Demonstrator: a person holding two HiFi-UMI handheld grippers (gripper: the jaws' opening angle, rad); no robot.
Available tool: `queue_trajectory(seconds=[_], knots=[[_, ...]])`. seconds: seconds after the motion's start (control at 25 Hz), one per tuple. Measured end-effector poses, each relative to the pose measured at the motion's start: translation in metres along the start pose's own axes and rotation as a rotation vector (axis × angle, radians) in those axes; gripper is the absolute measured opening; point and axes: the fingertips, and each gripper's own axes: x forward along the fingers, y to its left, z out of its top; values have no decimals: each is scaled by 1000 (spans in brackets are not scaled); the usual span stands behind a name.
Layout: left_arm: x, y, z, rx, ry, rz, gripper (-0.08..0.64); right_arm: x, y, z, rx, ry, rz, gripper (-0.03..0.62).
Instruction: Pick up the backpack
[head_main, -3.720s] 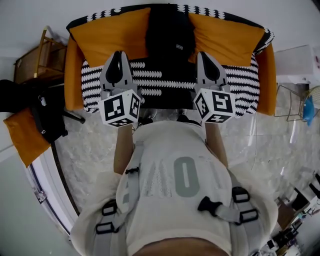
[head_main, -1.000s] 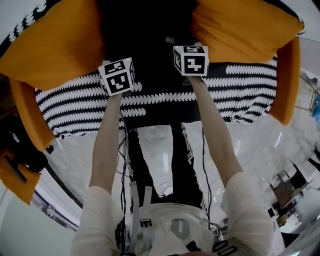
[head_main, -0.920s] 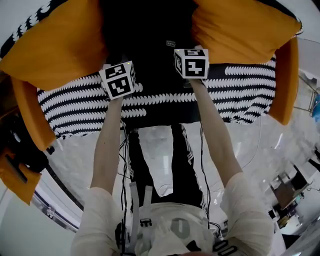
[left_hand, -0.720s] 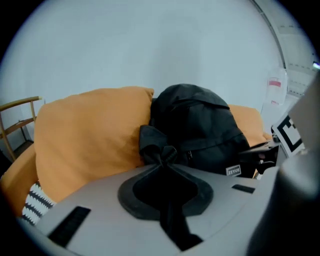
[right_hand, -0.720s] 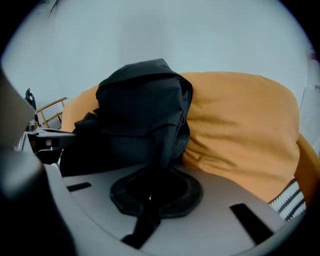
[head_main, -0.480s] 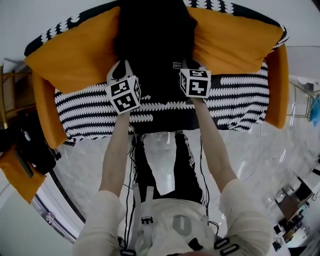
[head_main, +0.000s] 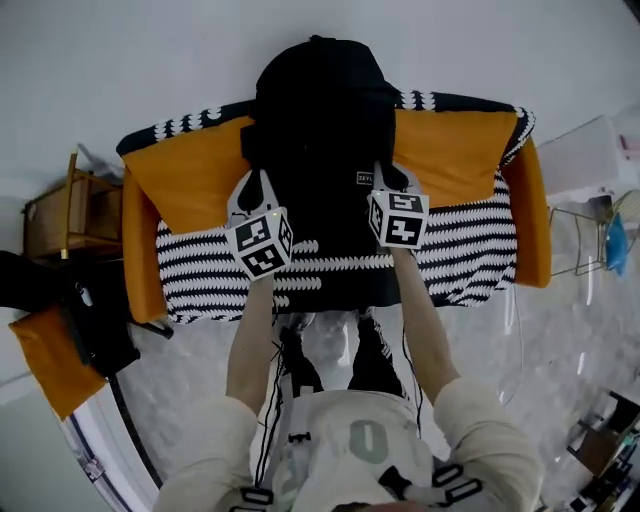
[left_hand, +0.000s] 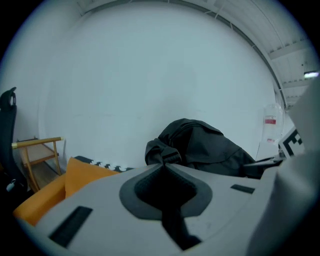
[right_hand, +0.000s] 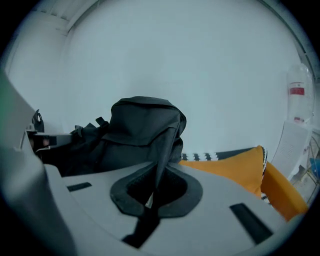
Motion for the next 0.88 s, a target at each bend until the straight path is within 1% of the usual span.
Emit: queue_trajectory(seconds=[0.12, 0.2, 0.36, 0.52, 0.68, 0.88], knots=[[-31, -2, 58, -25, -95, 10, 28, -40, 11, 57, -9, -101, 18, 15], [-55, 0, 90, -16, -161, 21, 28, -68, 24, 88, -20, -169, 29, 15], [-112, 2, 132, 8, -265, 23, 28, -130, 49, 129, -52, -284, 42, 15], [-161, 3, 158, 12, -354, 18, 28, -178, 70, 153, -71, -372, 53, 15], [-201, 6, 175, 30, -420, 22, 28, -213, 87, 162, -66, -432, 71, 15], [-223, 13, 185, 40, -470, 33, 28, -230, 99, 166, -48, -478, 112, 15]])
